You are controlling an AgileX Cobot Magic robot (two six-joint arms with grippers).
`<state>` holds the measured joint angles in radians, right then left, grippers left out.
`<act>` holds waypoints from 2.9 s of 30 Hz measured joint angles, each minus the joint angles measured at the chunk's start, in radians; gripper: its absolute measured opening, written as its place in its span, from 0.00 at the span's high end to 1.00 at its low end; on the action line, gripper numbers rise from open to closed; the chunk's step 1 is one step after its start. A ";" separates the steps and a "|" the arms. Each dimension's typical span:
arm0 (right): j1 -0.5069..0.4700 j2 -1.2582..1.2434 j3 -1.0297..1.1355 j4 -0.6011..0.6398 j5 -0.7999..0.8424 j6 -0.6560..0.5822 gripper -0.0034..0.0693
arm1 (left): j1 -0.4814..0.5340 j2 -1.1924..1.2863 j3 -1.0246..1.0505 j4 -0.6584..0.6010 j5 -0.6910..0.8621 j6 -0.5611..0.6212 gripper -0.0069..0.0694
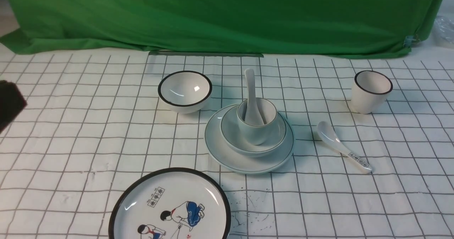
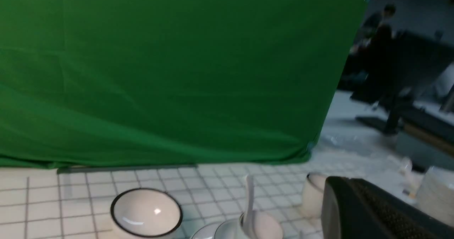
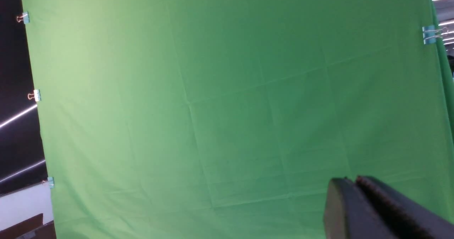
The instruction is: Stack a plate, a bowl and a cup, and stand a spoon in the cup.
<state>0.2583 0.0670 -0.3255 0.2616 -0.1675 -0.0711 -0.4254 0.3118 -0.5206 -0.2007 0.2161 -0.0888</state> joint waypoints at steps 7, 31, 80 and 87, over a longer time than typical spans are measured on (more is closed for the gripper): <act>-0.001 0.000 0.000 0.000 -0.005 0.000 0.85 | 0.000 -0.066 0.070 -0.027 -0.039 -0.012 0.91; -0.002 0.000 0.000 0.000 -0.006 0.000 0.77 | 0.422 -0.310 0.494 0.086 -0.078 0.196 0.91; -0.236 -0.018 0.116 -0.004 0.421 -0.443 0.65 | 0.434 -0.312 0.527 0.108 0.007 0.201 0.91; -0.249 -0.065 0.327 -0.007 0.412 -0.412 0.63 | 0.435 -0.313 0.527 0.108 0.008 0.201 0.91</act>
<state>0.0093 0.0025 0.0011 0.2541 0.2445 -0.4829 0.0093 -0.0014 0.0064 -0.0923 0.2238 0.1119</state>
